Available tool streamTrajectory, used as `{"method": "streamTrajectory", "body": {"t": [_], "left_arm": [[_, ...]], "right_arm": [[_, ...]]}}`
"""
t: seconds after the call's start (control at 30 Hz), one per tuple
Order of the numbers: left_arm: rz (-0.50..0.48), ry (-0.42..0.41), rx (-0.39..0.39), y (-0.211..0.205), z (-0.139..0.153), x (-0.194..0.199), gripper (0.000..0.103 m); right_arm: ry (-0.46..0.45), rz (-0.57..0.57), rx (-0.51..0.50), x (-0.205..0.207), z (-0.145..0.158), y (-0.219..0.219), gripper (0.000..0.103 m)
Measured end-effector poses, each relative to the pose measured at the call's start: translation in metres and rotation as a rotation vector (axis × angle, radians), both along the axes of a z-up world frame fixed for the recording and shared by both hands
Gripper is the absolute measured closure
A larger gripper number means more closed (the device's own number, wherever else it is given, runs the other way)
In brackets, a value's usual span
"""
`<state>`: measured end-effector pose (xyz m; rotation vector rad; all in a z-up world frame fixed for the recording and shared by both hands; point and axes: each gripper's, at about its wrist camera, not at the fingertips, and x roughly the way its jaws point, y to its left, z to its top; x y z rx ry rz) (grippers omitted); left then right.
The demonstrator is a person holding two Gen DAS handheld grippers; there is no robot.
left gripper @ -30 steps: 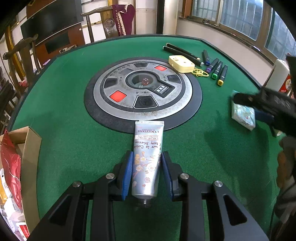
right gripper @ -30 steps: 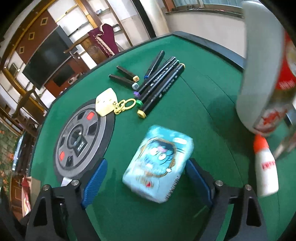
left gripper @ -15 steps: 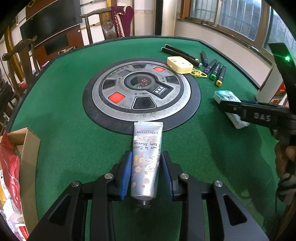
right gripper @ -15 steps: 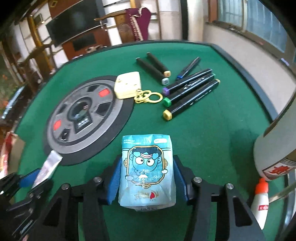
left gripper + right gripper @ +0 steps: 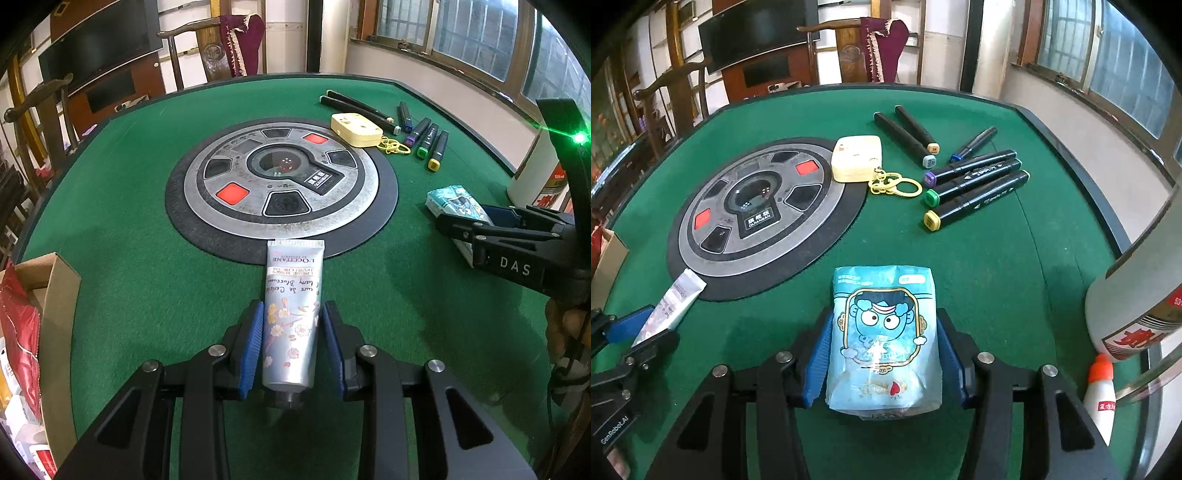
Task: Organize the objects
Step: 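Lift and carry the tube and tissue pack toward the cardboard box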
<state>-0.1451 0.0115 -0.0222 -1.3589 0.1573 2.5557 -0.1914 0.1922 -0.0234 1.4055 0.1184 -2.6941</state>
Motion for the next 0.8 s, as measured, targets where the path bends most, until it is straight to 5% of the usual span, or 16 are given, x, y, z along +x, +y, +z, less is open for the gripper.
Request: {"method": "streamTrajectory", "body": {"t": [0.3,0.8], "left_arm": [[0.007,0.013,-0.009,0.001,-0.001,0.002,0.073],[0.034,0.022,-0.011,0.001,-0.001,0.004,0.074]], "right_arm": [[0.015,0.01,-0.015,0.005,0.001,-0.005,0.062],[0.087,0.084,-0.095,0.023,0.023,-0.02,0.062]]}}
